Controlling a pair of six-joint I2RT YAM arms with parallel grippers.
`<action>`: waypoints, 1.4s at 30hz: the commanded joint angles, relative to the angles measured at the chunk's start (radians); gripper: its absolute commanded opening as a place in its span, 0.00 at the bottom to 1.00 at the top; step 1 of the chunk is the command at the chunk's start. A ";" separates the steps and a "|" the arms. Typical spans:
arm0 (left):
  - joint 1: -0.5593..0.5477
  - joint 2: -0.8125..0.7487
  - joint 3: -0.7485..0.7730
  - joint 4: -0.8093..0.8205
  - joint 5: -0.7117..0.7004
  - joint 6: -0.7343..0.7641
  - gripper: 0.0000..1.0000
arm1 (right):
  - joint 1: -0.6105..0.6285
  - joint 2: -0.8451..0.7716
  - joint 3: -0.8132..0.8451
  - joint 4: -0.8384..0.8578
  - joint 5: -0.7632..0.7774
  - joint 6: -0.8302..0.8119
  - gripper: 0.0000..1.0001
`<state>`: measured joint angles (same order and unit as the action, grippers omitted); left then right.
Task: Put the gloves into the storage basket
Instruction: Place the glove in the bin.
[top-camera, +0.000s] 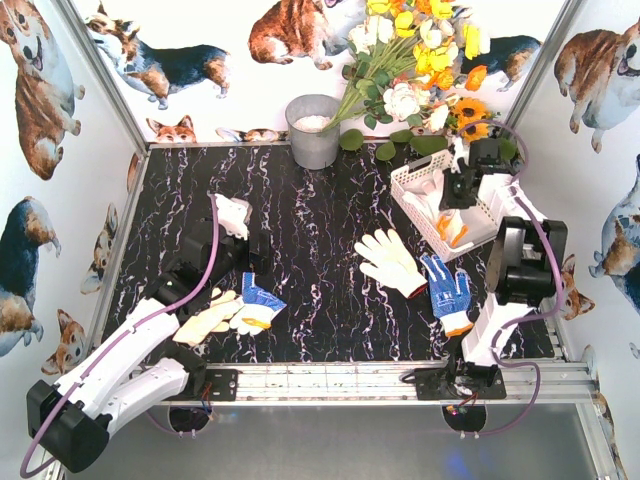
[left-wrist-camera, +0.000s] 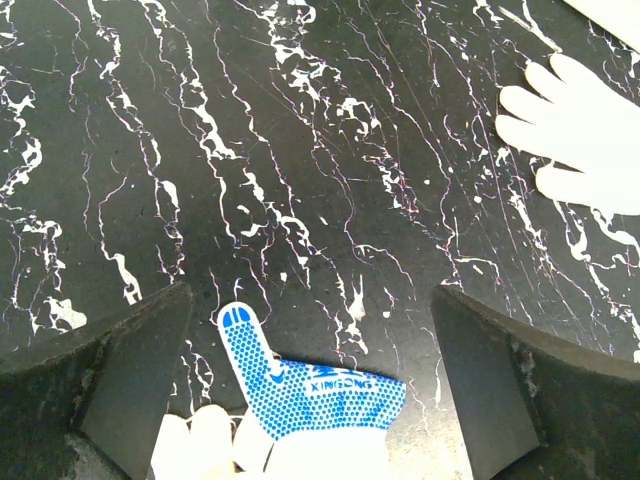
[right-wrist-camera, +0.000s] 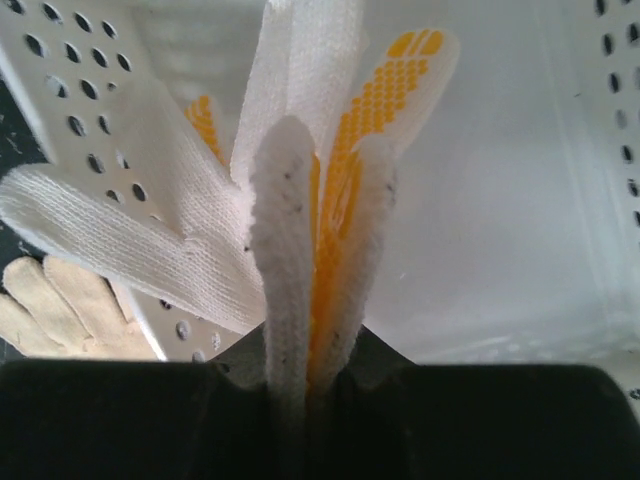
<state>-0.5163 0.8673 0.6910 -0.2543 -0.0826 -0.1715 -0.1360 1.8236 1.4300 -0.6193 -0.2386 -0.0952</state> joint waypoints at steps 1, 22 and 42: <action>0.015 0.002 -0.004 0.015 0.006 0.004 1.00 | -0.008 0.043 0.025 0.057 -0.020 -0.001 0.00; 0.016 0.004 -0.010 0.022 0.004 0.009 1.00 | -0.021 0.182 0.088 0.109 -0.029 0.053 0.00; 0.016 0.009 -0.011 0.028 0.027 0.016 1.00 | -0.052 0.158 0.171 -0.065 -0.017 0.022 0.45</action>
<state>-0.5156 0.8825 0.6838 -0.2508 -0.0639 -0.1635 -0.1646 2.0377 1.5276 -0.6250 -0.2462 -0.0433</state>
